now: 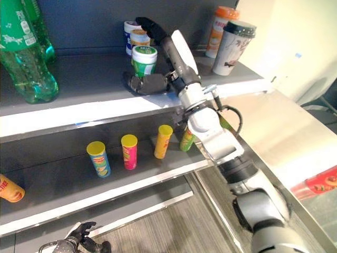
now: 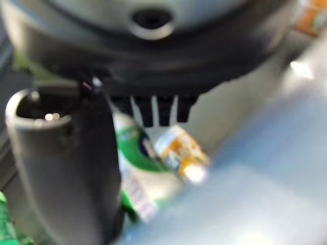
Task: Put the goods on the table back onto the shelves and tidy them up.
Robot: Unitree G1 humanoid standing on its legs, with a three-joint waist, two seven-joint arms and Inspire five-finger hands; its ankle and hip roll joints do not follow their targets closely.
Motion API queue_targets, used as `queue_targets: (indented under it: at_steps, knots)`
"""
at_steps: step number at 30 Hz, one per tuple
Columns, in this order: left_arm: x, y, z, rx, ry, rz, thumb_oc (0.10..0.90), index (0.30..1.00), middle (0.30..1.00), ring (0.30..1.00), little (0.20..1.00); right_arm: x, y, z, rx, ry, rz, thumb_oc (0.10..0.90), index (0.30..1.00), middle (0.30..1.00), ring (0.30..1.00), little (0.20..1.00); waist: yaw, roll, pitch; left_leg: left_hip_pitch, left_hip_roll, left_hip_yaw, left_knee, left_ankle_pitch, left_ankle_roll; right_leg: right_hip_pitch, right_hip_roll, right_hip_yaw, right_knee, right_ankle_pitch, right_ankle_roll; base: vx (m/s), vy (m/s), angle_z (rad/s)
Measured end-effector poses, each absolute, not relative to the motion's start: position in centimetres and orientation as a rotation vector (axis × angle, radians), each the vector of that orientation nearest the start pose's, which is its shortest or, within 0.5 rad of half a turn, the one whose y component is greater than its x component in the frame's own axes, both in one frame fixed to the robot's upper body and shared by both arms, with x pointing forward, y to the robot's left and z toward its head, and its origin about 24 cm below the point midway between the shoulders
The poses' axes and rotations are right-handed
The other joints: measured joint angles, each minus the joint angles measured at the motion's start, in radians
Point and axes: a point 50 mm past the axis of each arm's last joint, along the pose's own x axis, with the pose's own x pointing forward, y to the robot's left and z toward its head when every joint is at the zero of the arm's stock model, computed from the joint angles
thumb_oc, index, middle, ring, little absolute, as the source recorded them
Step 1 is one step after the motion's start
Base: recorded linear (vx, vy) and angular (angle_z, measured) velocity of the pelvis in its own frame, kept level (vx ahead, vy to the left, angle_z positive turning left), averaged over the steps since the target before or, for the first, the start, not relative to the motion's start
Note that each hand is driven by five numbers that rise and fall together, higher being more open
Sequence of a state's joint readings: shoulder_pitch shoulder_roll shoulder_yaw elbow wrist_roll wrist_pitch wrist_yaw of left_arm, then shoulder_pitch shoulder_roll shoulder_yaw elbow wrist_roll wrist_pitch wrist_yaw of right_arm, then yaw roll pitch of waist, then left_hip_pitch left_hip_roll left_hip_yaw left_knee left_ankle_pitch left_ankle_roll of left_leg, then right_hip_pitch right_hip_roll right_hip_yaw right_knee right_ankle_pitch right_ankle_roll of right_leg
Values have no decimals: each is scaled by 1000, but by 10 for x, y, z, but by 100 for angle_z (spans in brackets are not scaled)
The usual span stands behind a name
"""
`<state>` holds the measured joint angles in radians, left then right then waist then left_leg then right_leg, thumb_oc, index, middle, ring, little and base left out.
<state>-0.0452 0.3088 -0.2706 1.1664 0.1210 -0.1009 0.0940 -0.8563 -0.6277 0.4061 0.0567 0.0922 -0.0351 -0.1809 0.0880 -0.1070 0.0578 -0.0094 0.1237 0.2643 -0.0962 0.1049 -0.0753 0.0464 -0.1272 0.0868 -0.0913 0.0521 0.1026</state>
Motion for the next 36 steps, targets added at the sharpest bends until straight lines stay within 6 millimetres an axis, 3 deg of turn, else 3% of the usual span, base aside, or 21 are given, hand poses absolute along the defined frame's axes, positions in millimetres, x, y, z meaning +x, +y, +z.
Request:
queue_targets:
  at_steps: [8, 17, 21, 22, 26, 28, 32, 36]
  knots:
    - [131, 244, -143, 578, 1008, -59, 800, 900, 900, 900, 900, 313, -129, 295, -566, -892, 156, 800, 900, 900, 900, 900, -20, 6, 10, 4, 1, 3, 0, 0, 0, 2, 1, 1, 0, 1, 0, 0, 0, 0]
    - [131, 244, -143, 579, 1007, -55, 800, 900, 900, 900, 900, 294, -125, 310, -520, -1020, 188, 800, 900, 900, 900, 900, -23, 6, 10, 6, 1, 3, 0, 0, 0, 5, 1, 1, 0, 1, 0, -4, 1, 0]
    - [131, 245, -143, 575, 1006, -47, 800, 900, 900, 900, 900, 286, -148, 316, -571, -1033, 169, 800, 900, 900, 900, 900, -25, 0, 12, 8, 0, 2, 0, 0, 0, 7, 1, 1, 0, 3, -1, -19, 9, 1]
    - [130, 247, -143, 572, 1011, -41, 800, 900, 900, 900, 900, 279, -168, 317, -589, -1025, 143, 800, 900, 900, 900, 900, -28, -4, 15, 8, 1, 2, 0, 0, 0, 7, 2, 1, 0, 8, -4, 0, 0, 0]
    - [122, 253, -144, 555, 1036, -8, 800, 900, 900, 900, 900, 262, -212, 321, -559, -1006, 46, 800, 900, 900, 900, 900, -69, -14, 19, 11, 1, 8, 0, -2, 2, 7, 1, 3, 0, 13, -4, -6, 4, -3]
    - [116, 255, -145, 559, 1052, -11, 800, 900, 900, 900, 900, 257, -226, 323, -530, -993, 21, 800, 900, 900, 900, 900, -101, -16, 20, 20, 3, 23, 0, -3, 2, 6, 2, 8, 0, 13, -4, -19, 8, -16]
    - [112, 256, -146, 556, 1062, -12, 800, 900, 900, 900, 900, 239, -260, 316, -546, -934, -9, 800, 900, 900, 900, 900, -117, -16, 20, 21, 9, 43, -1, -3, 1, -6, 6, 30, 0, 19, 5, -4, 7, -19]
    - [111, 254, -147, 553, 1065, -19, 800, 900, 900, 900, 900, 224, -279, 308, -521, -890, -34, 800, 900, 900, 900, 900, -144, -19, 21, 20, 12, 66, -1, -1, -2, -27, 10, 53, 5, 20, 7, 13, 26, -22]
